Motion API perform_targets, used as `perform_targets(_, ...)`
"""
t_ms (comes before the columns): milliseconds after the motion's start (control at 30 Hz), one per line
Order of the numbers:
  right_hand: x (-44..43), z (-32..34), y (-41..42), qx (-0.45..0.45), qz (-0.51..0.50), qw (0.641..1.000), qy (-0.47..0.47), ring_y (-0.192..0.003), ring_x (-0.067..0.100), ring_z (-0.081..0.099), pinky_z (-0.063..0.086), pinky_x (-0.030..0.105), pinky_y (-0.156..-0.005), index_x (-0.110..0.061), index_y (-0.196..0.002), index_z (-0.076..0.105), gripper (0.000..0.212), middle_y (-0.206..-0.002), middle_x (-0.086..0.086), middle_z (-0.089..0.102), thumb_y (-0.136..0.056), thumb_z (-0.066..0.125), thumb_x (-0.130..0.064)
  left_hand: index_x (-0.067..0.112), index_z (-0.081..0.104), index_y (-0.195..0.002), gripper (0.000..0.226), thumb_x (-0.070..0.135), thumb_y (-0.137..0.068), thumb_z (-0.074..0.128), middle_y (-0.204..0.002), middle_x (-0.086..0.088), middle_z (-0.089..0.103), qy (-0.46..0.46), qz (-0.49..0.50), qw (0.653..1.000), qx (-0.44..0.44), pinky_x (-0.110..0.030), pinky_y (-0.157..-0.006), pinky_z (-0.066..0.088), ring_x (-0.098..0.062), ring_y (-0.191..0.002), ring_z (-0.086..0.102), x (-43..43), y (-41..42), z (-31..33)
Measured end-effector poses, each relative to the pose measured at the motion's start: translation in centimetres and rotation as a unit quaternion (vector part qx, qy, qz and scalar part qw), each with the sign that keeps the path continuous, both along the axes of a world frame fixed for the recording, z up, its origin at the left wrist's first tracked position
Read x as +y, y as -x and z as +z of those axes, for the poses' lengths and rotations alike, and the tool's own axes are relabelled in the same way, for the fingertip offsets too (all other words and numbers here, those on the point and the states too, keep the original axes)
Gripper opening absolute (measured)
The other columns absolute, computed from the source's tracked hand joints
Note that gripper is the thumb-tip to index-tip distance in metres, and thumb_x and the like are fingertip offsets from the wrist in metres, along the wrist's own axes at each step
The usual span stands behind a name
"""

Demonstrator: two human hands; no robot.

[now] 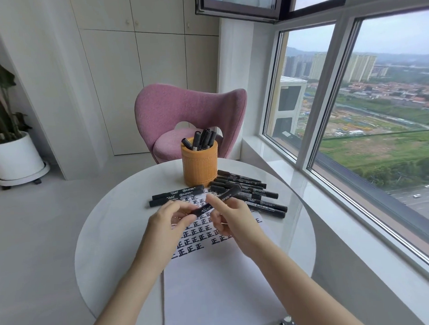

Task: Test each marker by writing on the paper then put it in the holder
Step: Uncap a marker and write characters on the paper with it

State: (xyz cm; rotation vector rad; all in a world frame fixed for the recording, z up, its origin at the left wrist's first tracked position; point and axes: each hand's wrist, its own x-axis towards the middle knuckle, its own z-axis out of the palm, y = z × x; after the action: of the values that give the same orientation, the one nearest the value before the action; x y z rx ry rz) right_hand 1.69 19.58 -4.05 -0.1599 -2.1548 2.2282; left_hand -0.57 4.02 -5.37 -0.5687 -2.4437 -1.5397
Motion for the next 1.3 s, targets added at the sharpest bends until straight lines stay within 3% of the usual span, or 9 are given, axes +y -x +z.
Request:
perform_targets(167, 0.0, 0.3, -1.1, 0.065, -0.013, 0.998, -0.011, -0.041, 0.013, 0.028, 0.024, 0.02, -0.042, -0.006, -0.064, 0.045, 0.034, -0.049, 0.008, 0.035, -0.094, 0.056, -0.017, 0.034, 0.06, -0.096, 0.017, 0.019, -0.087, 0.063, -0.097, 0.015, 0.066, 0.024, -0.04, 0.999, -0.018, -0.01, -0.077, 0.046, 0.002, -0.09, 0.061, 1.1, -1.4, -0.2)
perform_targets(233, -0.1, 0.3, -1.5, 0.08, -0.016, 0.996, -0.031, -0.041, 0.012, 0.027, 0.024, 0.018, -0.042, -0.008, -0.061, 0.042, 0.036, -0.047, 0.004, 0.034, -0.094, 0.056, -0.014, 0.03, 0.06, -0.098, 0.008, 0.028, -0.09, 0.058, -0.09, 0.013, 0.066, 0.048, -0.052, 0.997, -0.027, -0.015, -0.072, 0.048, -0.003, -0.085, 0.061, 1.6, -1.8, -0.1)
perform_targets(300, 0.0, 0.3, -1.8, 0.094, -0.009, 0.995, -0.042, -0.042, 0.011, 0.025, 0.023, 0.018, -0.042, -0.009, -0.06, 0.04, 0.038, -0.047, 0.001, 0.033, -0.094, 0.056, -0.014, 0.025, 0.06, -0.097, 0.011, 0.03, -0.094, 0.051, -0.083, 0.009, 0.063, 0.062, -0.056, 0.996, -0.024, -0.017, -0.065, 0.046, -0.007, -0.078, 0.058, 2.0, -2.0, 0.0)
perform_targets(467, 0.1, 0.2, -2.5, 0.098, 0.019, 0.995, -0.016, -0.044, 0.009, 0.024, 0.021, 0.017, -0.043, -0.012, -0.065, 0.041, 0.034, -0.049, -0.005, 0.032, -0.097, 0.053, -0.013, 0.024, 0.056, -0.094, 0.02, 0.036, -0.097, 0.04, -0.081, 0.005, 0.064, 0.077, -0.05, 0.996, -0.023, -0.035, -0.074, 0.044, -0.019, -0.079, 0.054, 2.4, -2.6, 0.0)
perform_targets(733, 0.2, -0.2, -3.1, 0.111, 0.038, 0.993, 0.002, -0.047, 0.011, 0.025, 0.017, 0.025, -0.048, -0.012, -0.067, 0.043, 0.033, -0.051, -0.005, 0.034, -0.099, 0.05, -0.015, 0.026, 0.053, -0.085, 0.02, 0.038, -0.096, 0.042, -0.058, 0.01, 0.049, 0.066, -0.074, 0.994, -0.043, -0.045, -0.071, 0.047, -0.018, -0.062, 0.046, 2.0, -2.5, -0.4)
perform_targets(867, 0.3, -0.4, -3.2, 0.116, 0.039, 0.992, -0.007, -0.048, 0.012, 0.026, 0.018, 0.025, -0.048, -0.01, -0.068, 0.044, 0.032, -0.052, -0.001, 0.033, -0.099, 0.05, -0.017, 0.026, 0.054, -0.081, 0.02, 0.035, -0.097, 0.045, -0.053, 0.01, 0.042, 0.032, -0.101, 0.992, -0.065, -0.04, -0.058, 0.037, -0.016, -0.057, 0.037, 2.1, -2.4, -0.7)
perform_targets(1000, 0.4, -0.1, -3.6, 0.126, 0.046, 0.991, -0.008, -0.05, 0.012, 0.026, 0.019, 0.025, -0.049, -0.002, -0.078, 0.051, 0.026, -0.056, 0.004, 0.032, -0.1, 0.049, -0.016, 0.028, 0.06, -0.083, 0.022, 0.046, -0.086, 0.049, -0.053, 0.003, 0.03, -0.043, -0.129, 0.985, -0.102, -0.033, -0.053, 0.021, -0.019, -0.054, 0.024, 2.0, -2.7, -0.4)
perform_targets(1200, 0.5, -0.1, -3.9, 0.112, 0.003, 0.994, 0.008, -0.044, 0.009, 0.029, 0.022, 0.018, -0.045, -0.008, -0.071, 0.046, 0.028, -0.052, 0.001, 0.034, -0.097, 0.054, -0.016, 0.024, 0.06, -0.085, 0.019, 0.04, -0.092, 0.052, -0.056, 0.01, 0.052, -0.003, -0.114, 0.992, -0.063, -0.03, -0.057, 0.033, -0.011, -0.055, 0.04, 2.2, -3.0, -0.4)
perform_targets(1300, 0.8, -0.2, -3.9, 0.115, -0.026, 0.993, 0.023, -0.044, 0.014, 0.025, 0.022, 0.018, -0.042, -0.005, -0.07, 0.047, 0.03, -0.055, 0.01, 0.03, -0.095, 0.056, -0.018, 0.031, 0.06, -0.09, 0.031, 0.06, -0.082, 0.053, -0.065, 0.011, 0.058, -0.002, -0.115, 0.99, -0.081, -0.031, -0.069, 0.042, -0.009, -0.063, 0.048, 2.2, -3.1, -0.2)
